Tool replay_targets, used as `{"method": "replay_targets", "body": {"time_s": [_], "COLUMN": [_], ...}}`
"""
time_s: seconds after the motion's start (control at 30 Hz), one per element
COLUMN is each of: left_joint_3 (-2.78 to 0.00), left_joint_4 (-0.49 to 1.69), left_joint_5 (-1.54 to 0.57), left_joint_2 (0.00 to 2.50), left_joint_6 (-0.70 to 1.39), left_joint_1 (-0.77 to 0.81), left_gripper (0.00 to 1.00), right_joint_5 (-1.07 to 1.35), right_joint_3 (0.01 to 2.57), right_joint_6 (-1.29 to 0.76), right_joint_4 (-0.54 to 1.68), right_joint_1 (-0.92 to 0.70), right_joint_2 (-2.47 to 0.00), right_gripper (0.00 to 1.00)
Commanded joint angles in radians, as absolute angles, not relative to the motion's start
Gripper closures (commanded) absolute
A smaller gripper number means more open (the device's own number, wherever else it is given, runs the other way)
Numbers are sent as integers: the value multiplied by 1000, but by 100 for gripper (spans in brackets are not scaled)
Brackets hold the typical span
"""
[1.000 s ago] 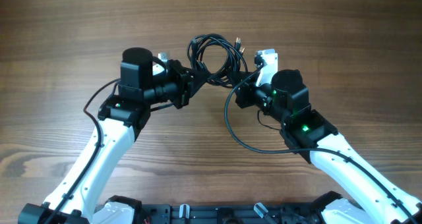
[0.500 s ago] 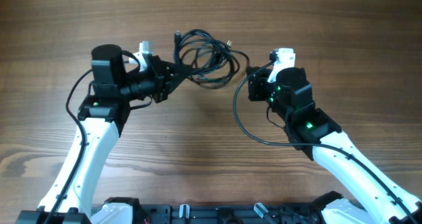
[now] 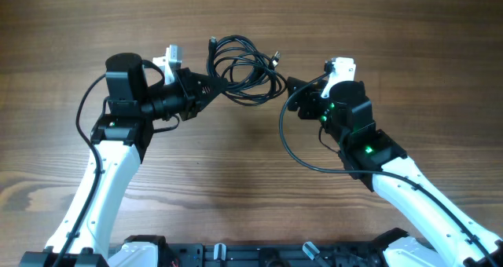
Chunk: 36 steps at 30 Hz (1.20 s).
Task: Untangle cables
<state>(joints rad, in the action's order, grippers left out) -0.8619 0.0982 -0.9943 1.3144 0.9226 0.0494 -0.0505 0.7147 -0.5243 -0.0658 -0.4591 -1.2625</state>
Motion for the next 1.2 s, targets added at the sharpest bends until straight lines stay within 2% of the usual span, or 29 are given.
{"method": "replay_targets", "body": {"time_s": [0.0, 0.27, 0.6, 0.77, 0.8, 0.87, 0.93, 0.97, 1.1, 1.17], "left_joint_3": [-871, -871, -871, -871, -871, -871, -871, -871, -871, -871], "left_joint_4": [98, 187, 195, 180, 176, 175, 175, 175, 175, 169], "left_joint_5": [-963, -862, -862, -862, -863, -863, -873, -882, -882, -893], "left_joint_2": [1288, 1288, 1288, 1288, 1288, 1288, 1288, 1288, 1288, 1288], "left_joint_6": [725, 401, 238, 239, 239, 240, 243, 243, 267, 300], "left_joint_1": [46, 48, 110, 162, 162, 162, 162, 162, 162, 162], "left_gripper": [96, 96, 96, 96, 96, 96, 96, 96, 96, 96], "right_joint_5": [13, 218, 449, 502, 502, 502, 502, 501, 494, 494], "right_joint_3": [705, 705, 705, 705, 705, 705, 705, 705, 705, 705], "right_joint_6": [-490, -340, -220, -172, -164, -159, -157, -157, -159, -159], "right_joint_4": [-77, -156, -233, -231, -230, -228, -228, -228, -228, -228], "right_joint_1": [-457, -457, -457, -457, -457, -457, -457, -457, -457, -457], "right_joint_2": [-1273, -1273, -1273, -1273, -1273, -1273, -1273, -1273, -1273, -1273], "right_gripper": [6, 4, 1, 1, 4, 17, 43, 67, 93, 96]}}
